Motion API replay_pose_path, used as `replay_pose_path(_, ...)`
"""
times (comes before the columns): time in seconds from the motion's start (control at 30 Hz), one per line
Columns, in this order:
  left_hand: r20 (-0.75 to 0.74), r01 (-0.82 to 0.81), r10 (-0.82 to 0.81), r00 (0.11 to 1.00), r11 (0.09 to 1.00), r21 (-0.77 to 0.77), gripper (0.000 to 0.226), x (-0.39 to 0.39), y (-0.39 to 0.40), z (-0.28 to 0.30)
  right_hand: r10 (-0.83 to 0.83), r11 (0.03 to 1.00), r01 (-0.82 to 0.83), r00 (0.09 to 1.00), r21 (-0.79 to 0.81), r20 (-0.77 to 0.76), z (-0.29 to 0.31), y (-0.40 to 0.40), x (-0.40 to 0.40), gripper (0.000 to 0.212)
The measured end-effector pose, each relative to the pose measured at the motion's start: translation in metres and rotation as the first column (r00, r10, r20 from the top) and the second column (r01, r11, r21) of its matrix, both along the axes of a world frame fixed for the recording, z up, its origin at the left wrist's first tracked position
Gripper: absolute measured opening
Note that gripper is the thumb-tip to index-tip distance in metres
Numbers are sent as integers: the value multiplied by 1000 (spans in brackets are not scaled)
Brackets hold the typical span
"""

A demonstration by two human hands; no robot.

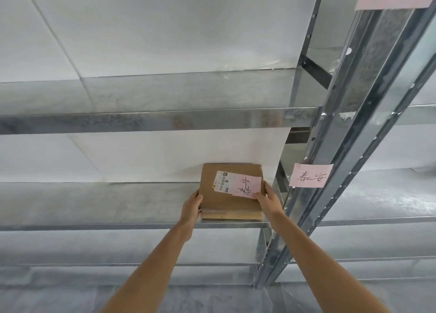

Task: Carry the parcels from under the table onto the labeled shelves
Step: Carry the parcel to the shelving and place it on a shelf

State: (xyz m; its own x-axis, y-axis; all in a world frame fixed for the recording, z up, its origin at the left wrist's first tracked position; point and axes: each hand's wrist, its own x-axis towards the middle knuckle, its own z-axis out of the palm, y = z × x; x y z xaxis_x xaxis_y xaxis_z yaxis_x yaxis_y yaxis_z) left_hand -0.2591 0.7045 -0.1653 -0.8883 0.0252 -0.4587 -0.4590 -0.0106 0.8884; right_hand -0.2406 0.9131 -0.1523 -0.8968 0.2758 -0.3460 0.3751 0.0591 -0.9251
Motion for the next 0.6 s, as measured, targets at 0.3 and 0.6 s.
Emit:
replay_pose_path(0.3, -1, 3, -3, 1000, 999, -41, 39, -5, 10, -9, 85, 996, -85, 996, 4, 8, -10, 9, 0, 67)
replay_pose_path(0.6, -31, 27, -35, 999, 975, -219, 51, 12, -4, 8, 95, 991, -102, 992, 88, 82, 3, 14, 30, 95)
